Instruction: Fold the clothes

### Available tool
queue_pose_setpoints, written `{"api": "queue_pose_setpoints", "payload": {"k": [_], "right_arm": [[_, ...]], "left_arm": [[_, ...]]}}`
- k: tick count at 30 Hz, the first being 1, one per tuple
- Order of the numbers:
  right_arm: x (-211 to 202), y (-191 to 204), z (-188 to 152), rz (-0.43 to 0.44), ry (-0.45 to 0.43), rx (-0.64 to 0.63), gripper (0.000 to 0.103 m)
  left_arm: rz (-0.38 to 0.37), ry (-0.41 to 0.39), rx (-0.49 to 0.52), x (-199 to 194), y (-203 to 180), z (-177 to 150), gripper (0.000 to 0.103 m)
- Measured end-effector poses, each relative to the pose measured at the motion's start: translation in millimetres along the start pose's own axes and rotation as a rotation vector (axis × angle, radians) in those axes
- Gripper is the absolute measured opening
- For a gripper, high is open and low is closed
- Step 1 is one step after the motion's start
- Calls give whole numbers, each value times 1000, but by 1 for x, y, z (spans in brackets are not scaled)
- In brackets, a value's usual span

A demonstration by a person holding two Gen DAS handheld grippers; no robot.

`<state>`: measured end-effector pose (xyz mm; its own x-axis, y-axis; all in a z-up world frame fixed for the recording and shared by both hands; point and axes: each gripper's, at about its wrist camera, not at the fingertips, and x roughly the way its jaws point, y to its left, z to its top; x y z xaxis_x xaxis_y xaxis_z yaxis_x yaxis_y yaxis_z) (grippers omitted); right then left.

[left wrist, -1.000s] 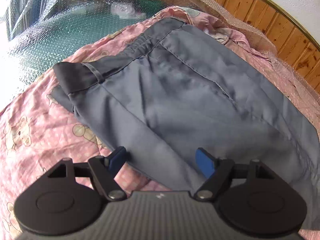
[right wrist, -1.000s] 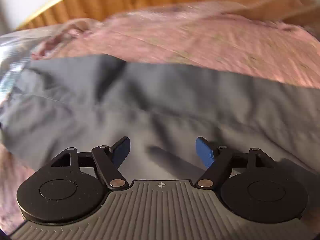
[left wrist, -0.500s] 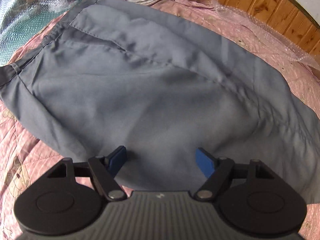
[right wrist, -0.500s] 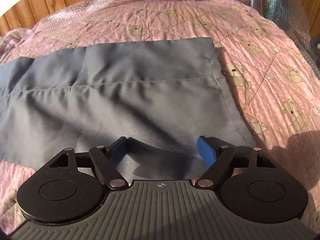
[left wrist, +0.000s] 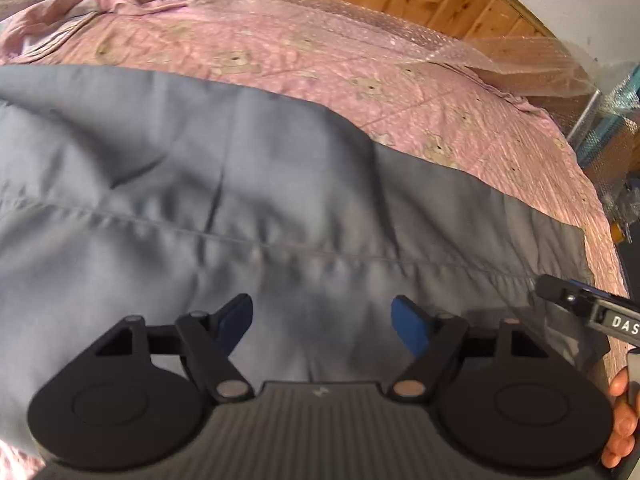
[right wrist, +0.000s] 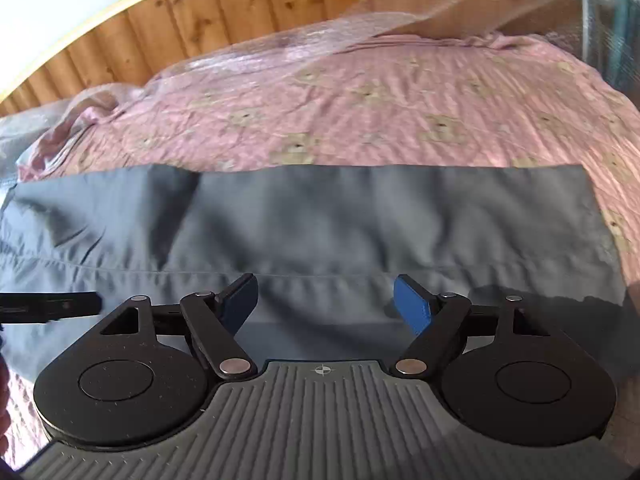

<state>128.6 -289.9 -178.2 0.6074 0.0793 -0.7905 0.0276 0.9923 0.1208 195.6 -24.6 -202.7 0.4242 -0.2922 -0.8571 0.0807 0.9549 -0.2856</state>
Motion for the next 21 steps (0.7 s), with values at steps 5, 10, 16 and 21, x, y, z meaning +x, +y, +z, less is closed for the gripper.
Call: {"api": "queue_pose_setpoints", "payload": {"k": [5,10,16,21], "right_arm": [[41,36,1,-32,84,-93,79],[59,2,-15,-65,142,-103,87],[50,-57,-24,-72,132,-92,91],[37,-103,-31,-84,124,-115,90]], "left_arm": [[-1,-12,12,5,54,-2,72],[24,-43,-30,-29,141,-8,70],[3,-56,-192,-71,254,-13,22],[53,-81,-438,-104,318,-25,5]]}}
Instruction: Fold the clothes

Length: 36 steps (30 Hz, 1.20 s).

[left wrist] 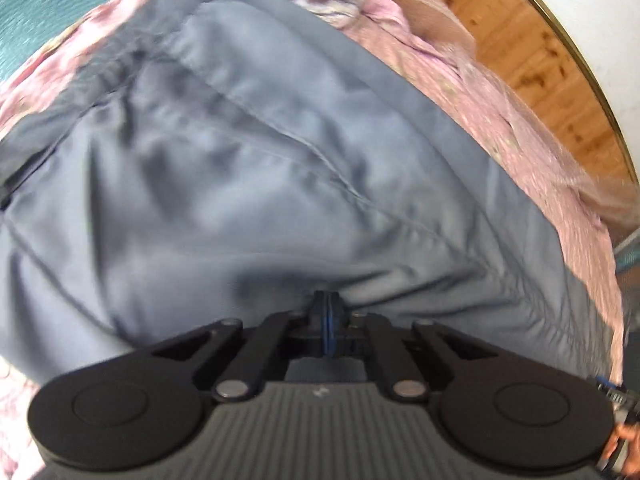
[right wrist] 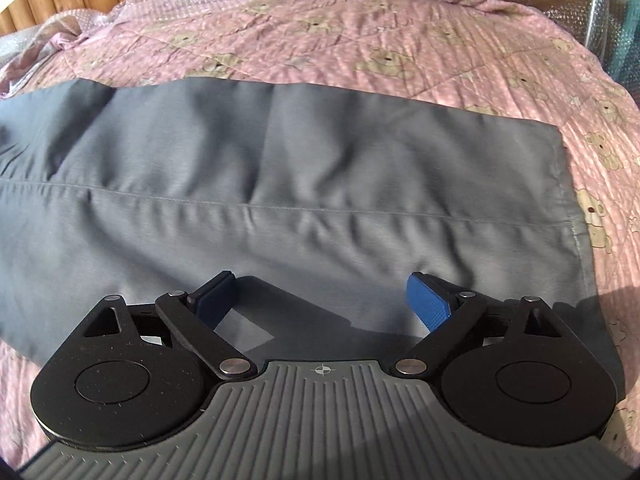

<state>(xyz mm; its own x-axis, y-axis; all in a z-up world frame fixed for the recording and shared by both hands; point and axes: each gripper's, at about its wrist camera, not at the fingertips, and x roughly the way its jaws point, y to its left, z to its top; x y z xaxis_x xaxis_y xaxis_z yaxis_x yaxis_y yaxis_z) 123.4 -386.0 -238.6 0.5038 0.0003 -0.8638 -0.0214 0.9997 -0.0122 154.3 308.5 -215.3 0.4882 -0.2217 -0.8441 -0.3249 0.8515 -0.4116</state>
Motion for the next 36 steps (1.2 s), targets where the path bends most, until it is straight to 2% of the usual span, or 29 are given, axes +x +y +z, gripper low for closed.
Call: {"api": "queue_pose_setpoints", "payload": {"k": [2,3,4,5,7,10,11,14,18,20,21,23,24,25,28,30,31,34,36], "right_arm": [[-3,-9,1,-74,19,4,91],[-4,-11,5,-122,32,24,91],[-7,-8,8,-135,32,45,88],[-11,-4,10,-145,30,66,84],[-22,28,17,-128,-4,36,84],[-41,119,34,-30,-62,-91,84],[-49,161,42,28,-77,-156,83],[-57,292,40,204,-108,-356,86],[-56,463,27,422,-99,-631,86],[-55,526,21,485,-107,-751,86],[-55,547,25,502,-105,-759,86],[-51,578,40,529,-88,-729,86],[-47,588,51,539,-72,-691,86],[-45,592,63,538,-60,-655,86],[-39,603,98,530,-31,-585,86],[-35,611,121,528,-17,-575,87],[-33,618,131,528,-12,-584,87],[-25,645,152,518,2,-614,88],[-16,656,160,522,22,-605,88]], "left_arm": [[24,-56,-84,-20,15,0,37],[35,-108,-105,-34,20,-4,70],[50,-164,-126,-50,24,-7,84],[59,-205,-147,-63,30,-12,85],[43,-245,-216,-84,55,-16,86],[22,-272,-344,-102,99,-22,89],[17,-271,-393,-104,116,-24,89],[-17,-271,-512,-98,157,-22,89],[-108,-287,-539,-84,177,-10,89],[-112,-308,-547,-77,177,-3,89],[-108,-320,-546,-75,176,-2,88],[-72,-350,-568,-74,174,-3,66],[-59,-363,-590,-74,176,-6,38],[-53,-371,-612,-73,178,-10,15],[-98,-399,-673,-75,187,-23,14],[-112,-396,-672,-75,189,-24,15],[-109,-379,-693,-73,192,-25,23],[-179,-380,-802,-68,207,-35,42],[-220,-396,-794,-64,209,-33,49]]}}
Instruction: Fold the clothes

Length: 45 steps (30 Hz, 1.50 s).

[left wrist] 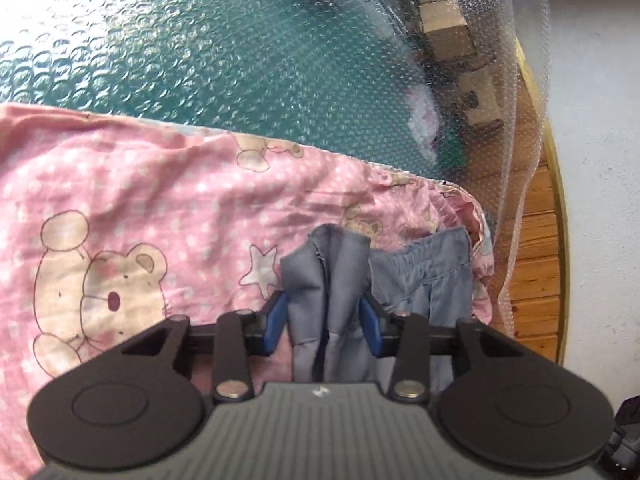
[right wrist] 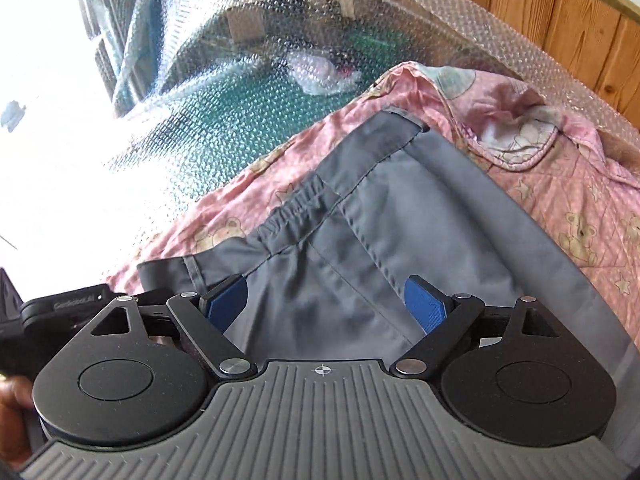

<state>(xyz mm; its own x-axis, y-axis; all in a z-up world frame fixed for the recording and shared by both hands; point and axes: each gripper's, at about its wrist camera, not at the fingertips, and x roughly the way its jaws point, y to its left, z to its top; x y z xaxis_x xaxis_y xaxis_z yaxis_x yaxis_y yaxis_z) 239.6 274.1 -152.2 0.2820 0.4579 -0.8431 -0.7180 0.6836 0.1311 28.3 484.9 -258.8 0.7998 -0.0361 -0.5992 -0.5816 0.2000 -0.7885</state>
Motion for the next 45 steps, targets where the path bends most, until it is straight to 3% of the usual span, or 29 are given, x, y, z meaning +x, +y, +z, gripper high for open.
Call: {"api": "queue_pose_setpoints", "payload": {"k": [1,2,3,4,6,11,14,16,19,21,23,26,28,29,30,33,35,40,43,44,45], "right_arm": [[9,-1,5,11,15,14,88],[19,-2,10,16,39,24,88],[28,-3,14,11,58,32,88],[40,-5,19,-1,78,42,88],[59,-12,27,-31,109,56,88],[100,-65,25,-42,245,209,88],[87,-101,33,52,231,364,81],[58,-113,49,104,154,410,83],[12,-112,85,183,40,338,88],[-7,-99,109,187,30,218,94],[-4,-79,123,176,117,70,97],[27,-52,110,92,298,-128,95],[34,-52,89,9,322,-198,72],[37,-52,78,-33,333,-232,35],[25,-61,72,-46,285,-201,10],[-36,-126,44,50,107,98,9],[-68,-176,5,97,33,294,9],[-59,-269,-116,123,36,668,10],[-37,-287,-157,73,67,726,33],[-36,-288,-165,44,69,731,47],[-46,-287,-168,14,44,723,50]], "left_arm": [[-18,5,28,5,-4,2,54],[-36,11,59,10,-9,5,51],[-40,17,98,12,-16,5,22],[-42,22,139,14,-22,6,14],[-34,-18,283,3,-48,-3,14],[-37,-113,784,-27,-138,-59,13],[-87,-132,1053,-33,-185,-106,13],[-124,-129,1189,-32,-204,-137,13],[-160,-101,1348,-27,-219,-180,13],[-178,-92,1437,-25,-220,-206,13],[-193,-83,1525,-22,-221,-230,13],[-224,-60,1648,-21,-218,-264,13],[-242,-41,1702,-22,-215,-284,13],[-252,-33,1709,-25,-214,-291,13],[-265,-25,1714,-27,-212,-296,13],[-321,35,1717,-37,-208,-317,13],[-351,116,1717,-37,-203,-336,13],[-291,305,1707,-9,-179,-369,14],[-228,396,1696,8,-168,-374,20],[-218,418,1688,9,-165,-372,21],[-219,420,1683,5,-164,-367,22]]}}
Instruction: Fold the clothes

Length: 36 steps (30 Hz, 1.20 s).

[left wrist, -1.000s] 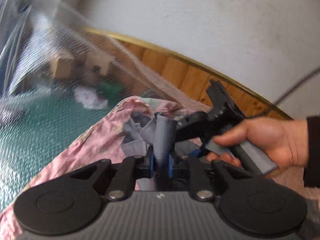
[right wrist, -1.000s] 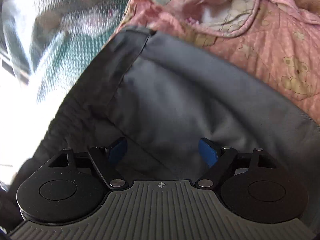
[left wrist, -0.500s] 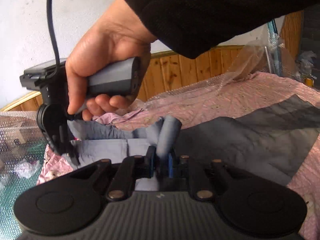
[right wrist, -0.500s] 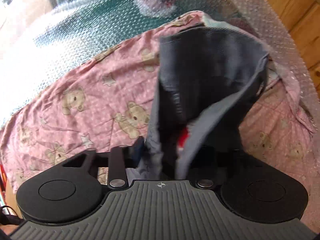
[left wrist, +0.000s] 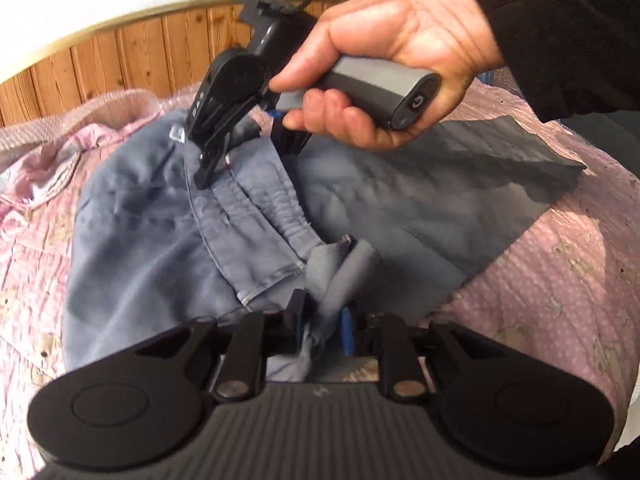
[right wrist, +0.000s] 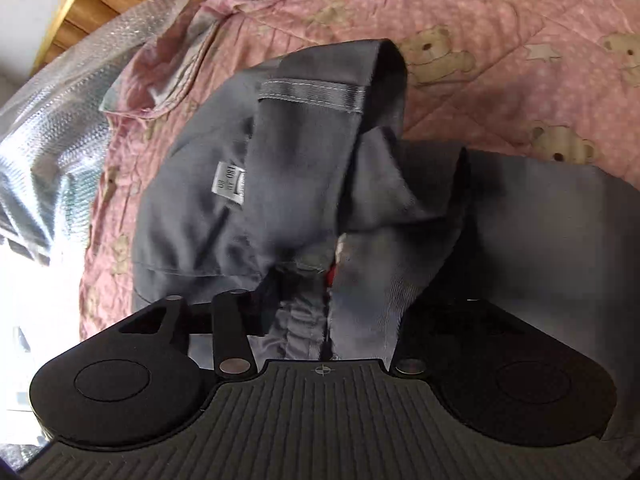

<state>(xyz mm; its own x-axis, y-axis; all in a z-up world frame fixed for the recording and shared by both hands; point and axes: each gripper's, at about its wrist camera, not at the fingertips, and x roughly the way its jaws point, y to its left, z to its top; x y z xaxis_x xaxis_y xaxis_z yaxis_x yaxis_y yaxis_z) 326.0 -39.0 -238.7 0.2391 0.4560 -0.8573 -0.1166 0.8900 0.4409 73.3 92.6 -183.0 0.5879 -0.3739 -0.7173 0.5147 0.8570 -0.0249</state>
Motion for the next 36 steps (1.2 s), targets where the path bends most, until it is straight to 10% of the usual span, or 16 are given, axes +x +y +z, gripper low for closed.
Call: {"api": "queue_pose_setpoints", "payload": {"k": [8,12,17,23,27,30,32,33,36], "right_arm": [[-119,18,-9,-161,-376,-179,51],[-84,45,14,-57,-324,-348,45],[2,20,31,-194,-112,-354,40],[-38,54,44,-259,-131,-454,45],[-42,135,68,-148,-197,-576,82],[16,194,79,-158,-107,-689,89],[68,202,81,-231,30,-701,76],[88,198,80,-267,98,-704,43],[80,188,84,-218,72,-656,4]], "left_arm": [[-94,-129,-193,-80,33,10,31],[55,-83,-427,-58,85,-1,33],[106,114,-477,-16,113,-28,30],[168,-23,-617,-74,152,-34,53],[123,-11,-773,-53,197,-41,58],[-7,34,-773,-21,204,-37,54],[6,63,-766,-12,198,-36,42],[13,68,-763,-13,197,-37,31],[-11,63,-796,-27,196,-44,12]]}}
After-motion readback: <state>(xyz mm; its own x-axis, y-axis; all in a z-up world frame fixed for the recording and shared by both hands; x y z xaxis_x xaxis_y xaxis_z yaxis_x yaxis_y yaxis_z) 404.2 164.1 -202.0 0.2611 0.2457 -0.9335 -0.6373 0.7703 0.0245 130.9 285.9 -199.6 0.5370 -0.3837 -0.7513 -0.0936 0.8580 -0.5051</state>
